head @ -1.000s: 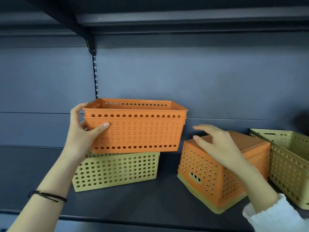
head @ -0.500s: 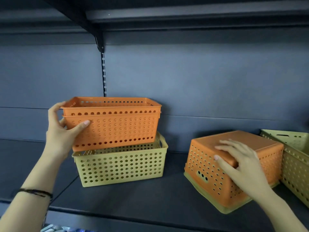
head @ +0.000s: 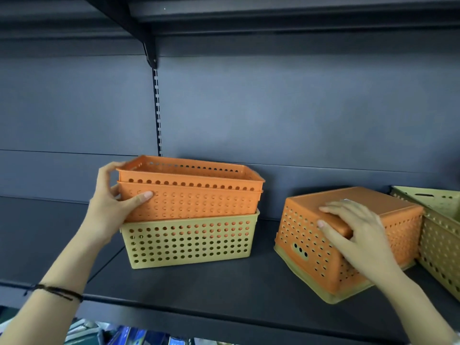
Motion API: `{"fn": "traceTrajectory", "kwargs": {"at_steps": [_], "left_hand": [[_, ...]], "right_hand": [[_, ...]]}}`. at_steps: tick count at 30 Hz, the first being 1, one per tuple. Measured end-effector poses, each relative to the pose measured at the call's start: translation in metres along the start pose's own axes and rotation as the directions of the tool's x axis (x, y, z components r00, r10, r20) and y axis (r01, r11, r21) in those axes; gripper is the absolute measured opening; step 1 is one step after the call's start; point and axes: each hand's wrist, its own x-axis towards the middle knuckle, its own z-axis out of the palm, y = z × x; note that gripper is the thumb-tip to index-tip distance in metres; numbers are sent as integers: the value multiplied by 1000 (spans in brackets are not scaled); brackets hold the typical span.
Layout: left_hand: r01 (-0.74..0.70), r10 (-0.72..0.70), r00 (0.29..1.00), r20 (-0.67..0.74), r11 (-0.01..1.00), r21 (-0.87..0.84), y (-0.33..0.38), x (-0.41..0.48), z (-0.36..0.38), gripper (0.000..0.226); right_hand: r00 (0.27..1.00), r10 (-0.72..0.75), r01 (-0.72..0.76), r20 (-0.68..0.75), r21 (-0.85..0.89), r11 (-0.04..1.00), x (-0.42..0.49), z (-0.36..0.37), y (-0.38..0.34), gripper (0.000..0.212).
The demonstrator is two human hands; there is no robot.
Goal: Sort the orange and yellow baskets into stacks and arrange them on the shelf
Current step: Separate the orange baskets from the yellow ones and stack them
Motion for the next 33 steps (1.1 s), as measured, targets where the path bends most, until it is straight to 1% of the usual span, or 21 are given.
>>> {"fn": "traceTrajectory", "kwargs": {"at_steps": [2, 4, 5, 7, 8, 9, 10, 12, 13, 14, 16, 17, 18, 20, 21, 23, 26, 28, 30, 31, 33], "left_hand": [[-3, 6, 999, -46, 999, 53, -5, -2, 3, 65], [-13, 27, 996, -90, 989, 147, -8, -4, 4, 67], [-12, 30, 995, -100, 984, 177, -11, -5, 4, 69], [48, -26, 995, -96, 972, 232, -20, -7, 7, 79], [87, -56, 992, -115, 956, 280, -25, -10, 10, 87], [92, -40, 987, -156, 935, 342, -30, -13, 16, 93], [57, 31, 979, -203, 910, 411, -31, -18, 24, 95], [-107, 267, 934, -238, 843, 527, -26, -37, 48, 88], [-221, 381, 902, -204, 813, 539, -21, -50, 65, 80], [-351, 479, 869, -125, 774, 527, -15, -63, 85, 70], [-593, 601, 787, 141, 672, 444, -6, -88, 126, 58], [-661, 597, 748, 289, 636, 398, -5, -98, 147, 60], [-690, 562, 723, 402, 622, 371, -7, -104, 166, 71], [-720, 498, 679, 539, 593, 359, -16, -104, 197, 104], [-753, 495, 642, 585, 552, 359, -20, -100, 208, 118], [-829, 501, 549, 669, 428, 360, -24, -88, 220, 135], [-894, 506, 443, 740, 312, 322, -22, -69, 223, 138], [-919, 528, 392, 754, 260, 296, -20, -61, 220, 134], [-925, 540, 379, 752, 246, 290, -18, -55, 218, 133], [-922, 540, 385, 748, 257, 290, -16, -53, 217, 133], [-906, 545, 413, 730, 324, 271, -11, -51, 216, 133]], "right_hand": [[999, -14, 15, -41, 24, 1000, -4, 0, -1, 56], [999, -22, 22, -39, -3, 1000, -12, -1, 1, 70], [1000, -7, 7, -9, -21, 1000, -17, -2, 4, 82], [998, 19, -14, 66, -65, 998, -26, -2, 9, 104], [996, 8, 1, 89, -97, 995, -29, -1, 13, 110], [995, -13, 26, 103, -127, 992, -32, 0, 16, 110], [994, -33, 49, 108, -144, 988, -32, 1, 18, 107], [995, -51, 62, 86, -126, 990, -31, 1, 18, 94], [997, -58, 64, 60, -112, 992, -30, 1, 16, 86], [997, -64, 68, 34, -105, 992, -30, 1, 14, 80], [998, -68, 67, 0, -98, 993, -29, 3, 11, 72], [998, -69, 68, -6, -92, 993, -29, 4, 9, 70], [997, -74, 73, -8, -82, 994, -30, 4, 7, 69], [996, -92, 92, 3, -37, 995, -33, 3, 4, 69], [994, -105, 105, 16, -7, 994, -35, 1, 2, 69], [990, -131, 128, 55, 59, 990, -37, -3, -1, 69], [985, -135, 116, 111, 159, 980, -36, -12, 1, 72], [981, -115, 78, 159, 221, 972, -39, -16, 4, 94], [979, -86, 40, 185, 240, 970, -49, -14, 7, 125], [980, -73, 31, 185, 219, 975, -57, -10, 9, 134], [984, -45, 13, 172, 181, 983, -73, 0, 12, 142]]}}
